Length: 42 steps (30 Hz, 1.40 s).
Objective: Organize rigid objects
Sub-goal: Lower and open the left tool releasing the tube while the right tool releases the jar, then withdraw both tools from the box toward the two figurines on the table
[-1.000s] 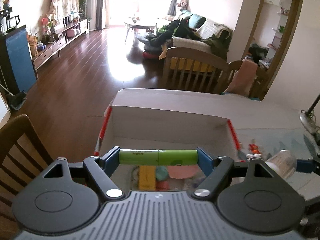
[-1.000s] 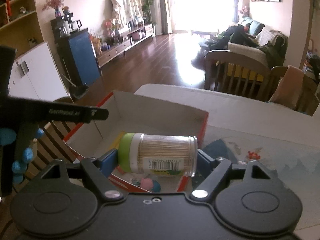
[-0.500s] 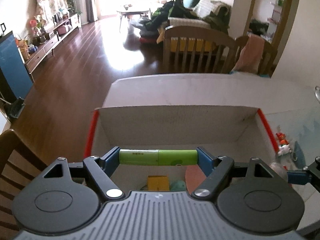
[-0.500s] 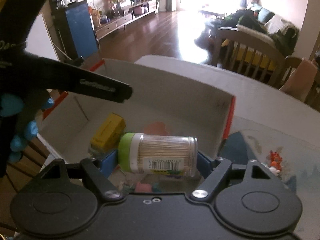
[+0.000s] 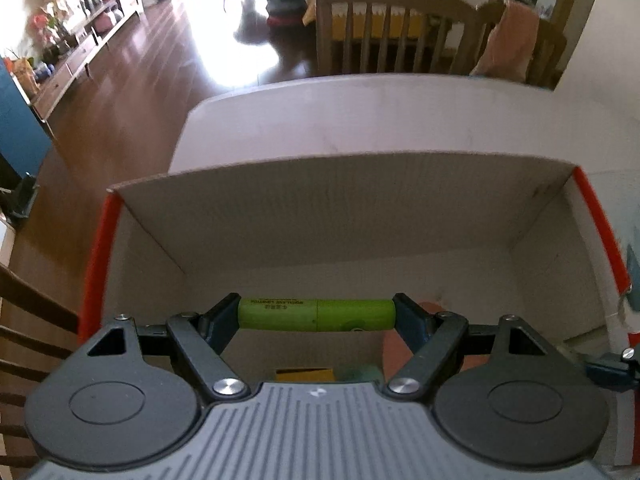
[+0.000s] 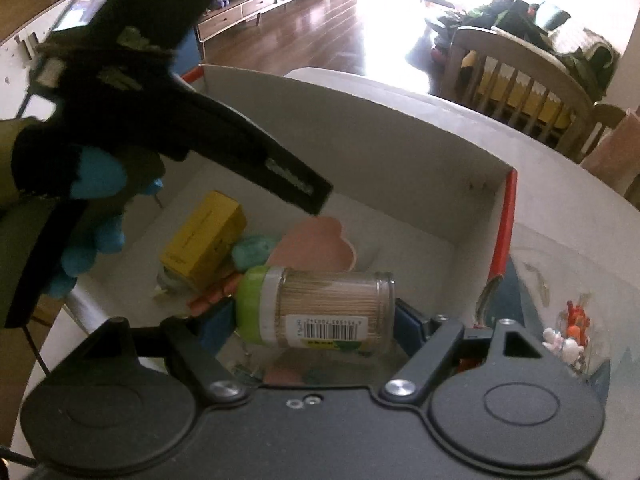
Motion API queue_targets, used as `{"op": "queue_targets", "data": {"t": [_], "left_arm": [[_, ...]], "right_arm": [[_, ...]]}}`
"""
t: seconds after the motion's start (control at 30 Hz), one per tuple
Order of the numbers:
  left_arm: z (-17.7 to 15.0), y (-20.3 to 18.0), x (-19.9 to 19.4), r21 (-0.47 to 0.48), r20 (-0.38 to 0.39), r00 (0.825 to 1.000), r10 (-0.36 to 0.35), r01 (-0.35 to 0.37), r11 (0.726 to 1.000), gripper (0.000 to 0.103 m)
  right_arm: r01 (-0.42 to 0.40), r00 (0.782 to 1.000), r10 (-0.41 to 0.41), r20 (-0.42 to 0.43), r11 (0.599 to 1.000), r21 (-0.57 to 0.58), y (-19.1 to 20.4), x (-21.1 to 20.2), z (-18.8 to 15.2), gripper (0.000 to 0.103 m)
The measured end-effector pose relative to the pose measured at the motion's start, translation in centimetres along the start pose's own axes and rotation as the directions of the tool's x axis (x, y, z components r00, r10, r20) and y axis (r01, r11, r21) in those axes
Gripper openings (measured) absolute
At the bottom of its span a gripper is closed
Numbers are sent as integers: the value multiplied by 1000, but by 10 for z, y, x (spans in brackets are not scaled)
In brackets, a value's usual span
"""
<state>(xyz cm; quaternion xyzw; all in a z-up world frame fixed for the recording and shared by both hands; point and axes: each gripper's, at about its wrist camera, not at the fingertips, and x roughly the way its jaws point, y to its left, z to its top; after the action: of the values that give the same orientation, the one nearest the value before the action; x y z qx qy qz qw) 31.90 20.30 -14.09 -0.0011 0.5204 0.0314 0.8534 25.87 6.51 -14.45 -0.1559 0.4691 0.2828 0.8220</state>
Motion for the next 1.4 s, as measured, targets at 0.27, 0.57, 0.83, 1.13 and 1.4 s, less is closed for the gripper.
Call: {"op": "queue_targets", "data": {"t": [0.27,0.57,0.83,1.13,1.4], "left_arm": [[2,-5,16,26,-79,997,-2,4,1000,81],[-1,0,23,8,-123,992,-9,10,1000,81],[-1,9,10,-51,-103,995,-17,12,999,81],[-9,13,-27,-71,-27,999,-23,21,997,81],[-22,8,-69,-68,52,997,-48,52,996,81]], "right_arm": [[-5,1000,5,3,1000,17,-6,6,8,82],[-19,1000,19,3,999,26,-10,1,8,83],[-35,999,34,19,997,63,-17,-9,5,85],[-54,995,48,85,996,74,-24,-43,0,85],[-63,985,51,165,996,66,-25,-82,-6,86]]}}
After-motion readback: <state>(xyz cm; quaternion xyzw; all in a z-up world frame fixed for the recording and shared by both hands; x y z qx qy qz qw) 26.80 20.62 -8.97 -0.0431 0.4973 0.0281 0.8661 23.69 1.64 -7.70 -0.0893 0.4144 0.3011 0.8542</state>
